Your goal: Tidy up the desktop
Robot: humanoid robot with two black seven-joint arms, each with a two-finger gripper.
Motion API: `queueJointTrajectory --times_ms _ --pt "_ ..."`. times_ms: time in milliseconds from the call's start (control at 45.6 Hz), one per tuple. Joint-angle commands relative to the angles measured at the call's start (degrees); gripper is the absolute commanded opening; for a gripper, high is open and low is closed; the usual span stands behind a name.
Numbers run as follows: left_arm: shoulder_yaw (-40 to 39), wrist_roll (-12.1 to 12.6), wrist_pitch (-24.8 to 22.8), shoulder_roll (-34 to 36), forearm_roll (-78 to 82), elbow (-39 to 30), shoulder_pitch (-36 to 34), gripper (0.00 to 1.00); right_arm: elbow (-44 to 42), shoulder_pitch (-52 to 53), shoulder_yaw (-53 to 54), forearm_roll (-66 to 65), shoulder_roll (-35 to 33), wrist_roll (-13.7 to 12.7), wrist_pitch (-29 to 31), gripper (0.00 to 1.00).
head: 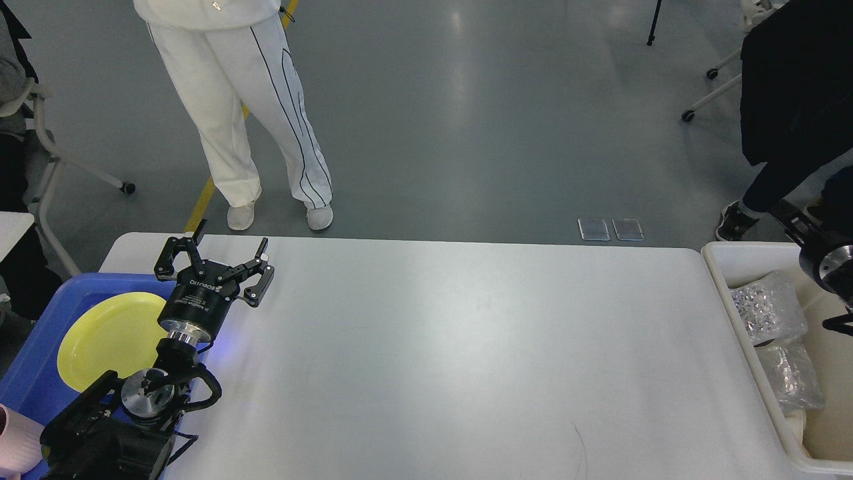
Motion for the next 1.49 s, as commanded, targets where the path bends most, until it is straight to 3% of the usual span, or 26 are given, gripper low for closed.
queueJointTrajectory --times_ms 0,285,438,592,833,1008,1249,1336,1468 --pt "0.0 0.0 0.0 -0.04 0.0 0.0 0.0 0.96 15.26 10.72 -0.93 -0.5 -3.97 -0.1 0.05 1.0" --pt "0.0 0.0 0.0 -0.04 0.0 0.0 0.0 0.96 43.21 30.94 -9.02 -4.71 -5.38 -0.01 0.14 1.0" --pt "0.0 0.0 0.0 0.05 0.0 0.0 0.0 0.96 49.74 37.28 -7.18 -4.54 -4.68 0.16 -0.13 1.0" --pt "0.0 0.0 0.0 -0.04 0.0 0.0 0.0 0.96 48.25 34.57 3.18 -3.92 -5.03 0.34 -0.57 1.0" --pt "0.0 0.0 0.0 0.05 0.0 0.0 0.0 0.96 38.68 16.64 31.04 -3.75 -4.16 0.34 -0.92 1.0" --pt "0.0 0.0 0.0 0.05 0.0 0.0 0.0 0.96 30.23 5.83 50.98 -3.84 1.82 0.34 -0.92 1.0" --pt "0.0 0.0 0.0 0.05 0.0 0.0 0.0 0.96 26.54 -7.8 78.59 -3.92 6.74 0.87 -0.04 1.0" --pt "0.0 0.0 0.0 0.05 0.0 0.0 0.0 0.96 24.78 -10.96 83.17 -3.92 8.06 3.76 0.05 1.0" --pt "0.0 0.0 0.0 0.05 0.0 0.0 0.0 0.96 23.2 -14.13 84.85 -3.92 10.96 14.47 0.66 1.0"
